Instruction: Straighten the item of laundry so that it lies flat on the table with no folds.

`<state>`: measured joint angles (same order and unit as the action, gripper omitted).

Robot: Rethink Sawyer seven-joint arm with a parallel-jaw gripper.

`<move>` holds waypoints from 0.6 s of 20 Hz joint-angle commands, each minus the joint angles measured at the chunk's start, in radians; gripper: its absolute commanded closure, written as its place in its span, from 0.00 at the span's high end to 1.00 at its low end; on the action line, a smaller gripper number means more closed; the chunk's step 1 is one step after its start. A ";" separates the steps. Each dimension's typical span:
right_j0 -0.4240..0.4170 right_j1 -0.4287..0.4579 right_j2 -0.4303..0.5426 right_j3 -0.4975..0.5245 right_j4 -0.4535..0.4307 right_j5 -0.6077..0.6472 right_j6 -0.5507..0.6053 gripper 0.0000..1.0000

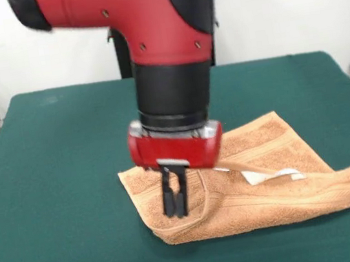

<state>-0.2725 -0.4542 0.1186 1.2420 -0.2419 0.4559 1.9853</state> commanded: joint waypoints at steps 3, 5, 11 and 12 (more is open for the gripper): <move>-0.019 -0.071 0.111 0.098 0.013 0.145 -0.071 0.00; -0.023 -0.081 0.113 0.125 0.009 0.128 -0.060 0.00; -0.013 -0.129 0.084 0.228 0.006 0.081 0.008 0.00; -0.010 -0.136 0.077 0.247 0.008 0.069 0.026 0.00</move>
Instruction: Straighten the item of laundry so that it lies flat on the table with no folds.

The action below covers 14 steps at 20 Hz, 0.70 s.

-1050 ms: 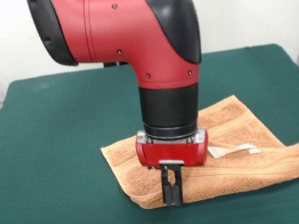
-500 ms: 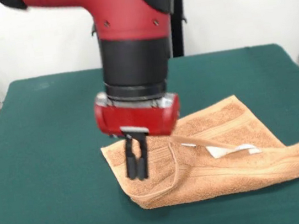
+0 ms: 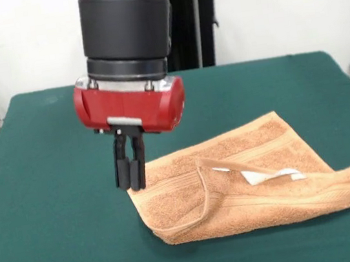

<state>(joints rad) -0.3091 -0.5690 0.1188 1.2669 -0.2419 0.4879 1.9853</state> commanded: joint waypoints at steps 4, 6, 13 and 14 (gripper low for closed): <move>0.033 -0.038 0.064 0.277 0.004 -0.011 0.067 0.00; 0.036 -0.043 0.058 0.296 0.003 -0.030 0.081 0.00; 0.012 -0.042 0.079 0.324 0.003 -0.065 0.069 0.00; 0.009 -0.041 0.082 0.327 0.003 -0.069 0.067 0.00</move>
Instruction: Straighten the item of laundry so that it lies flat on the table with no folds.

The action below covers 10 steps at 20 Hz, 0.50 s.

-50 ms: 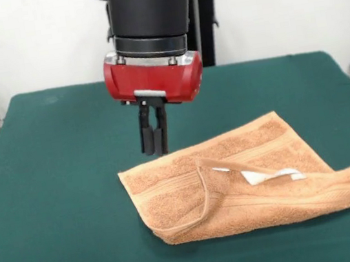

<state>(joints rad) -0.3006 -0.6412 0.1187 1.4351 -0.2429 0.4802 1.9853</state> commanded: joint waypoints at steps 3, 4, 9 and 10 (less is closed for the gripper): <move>-0.011 0.035 0.094 0.169 0.004 -0.077 0.060 0.00; -0.016 0.039 0.098 0.174 0.005 -0.086 0.060 0.00; -0.028 0.063 0.110 0.190 0.002 -0.137 0.068 0.00; -0.029 0.071 0.113 0.191 0.001 -0.150 0.070 0.00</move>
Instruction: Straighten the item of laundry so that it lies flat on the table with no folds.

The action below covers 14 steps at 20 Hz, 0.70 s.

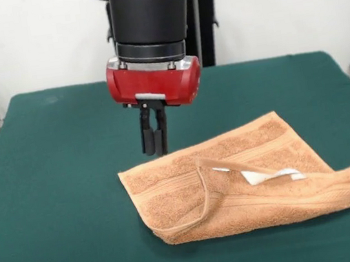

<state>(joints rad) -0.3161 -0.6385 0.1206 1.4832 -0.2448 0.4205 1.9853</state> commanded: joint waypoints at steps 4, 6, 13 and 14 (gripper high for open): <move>-0.011 0.106 0.112 0.138 -0.003 -0.146 0.087 0.00; -0.003 0.120 0.105 0.135 -0.004 -0.172 0.100 0.00; 0.044 0.166 0.060 0.119 0.004 -0.242 0.148 0.00; 0.053 0.170 0.052 0.117 0.007 -0.249 0.154 0.00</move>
<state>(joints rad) -0.3230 -0.5716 0.1216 1.5005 -0.2479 0.2276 1.9853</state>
